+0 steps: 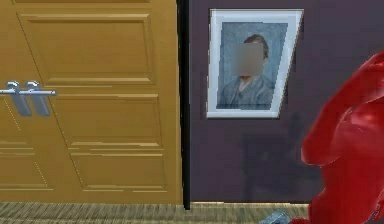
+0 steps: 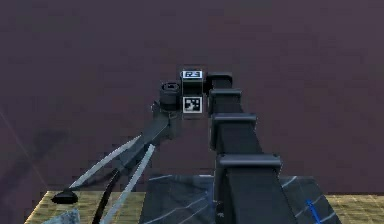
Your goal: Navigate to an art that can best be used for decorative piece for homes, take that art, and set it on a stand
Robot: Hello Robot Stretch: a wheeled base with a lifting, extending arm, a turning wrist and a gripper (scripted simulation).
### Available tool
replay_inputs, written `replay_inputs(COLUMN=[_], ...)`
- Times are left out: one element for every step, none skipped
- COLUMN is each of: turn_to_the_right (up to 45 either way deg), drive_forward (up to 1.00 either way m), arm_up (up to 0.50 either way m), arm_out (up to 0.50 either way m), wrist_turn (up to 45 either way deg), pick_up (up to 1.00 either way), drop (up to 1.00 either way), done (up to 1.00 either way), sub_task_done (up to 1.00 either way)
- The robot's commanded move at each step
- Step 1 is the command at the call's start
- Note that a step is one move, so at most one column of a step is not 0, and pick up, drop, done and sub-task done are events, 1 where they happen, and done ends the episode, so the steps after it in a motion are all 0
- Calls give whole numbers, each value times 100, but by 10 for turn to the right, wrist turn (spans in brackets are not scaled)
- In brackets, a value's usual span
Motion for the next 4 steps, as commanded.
replay_inputs(turn_to_the_right=[0, -450, -420, 0], drive_forward=[0, 0, 0, 20], arm_up=[0, 0, 0, 0], arm_out=[-20, 0, 0, 0], wrist_turn=[0, 0, 0, 0], pick_up=[0, 0, 0, 0], drop=[0, 0, 0, 0], done=[0, 0, 0, 0], sub_task_done=[0, 0, 0, 0])
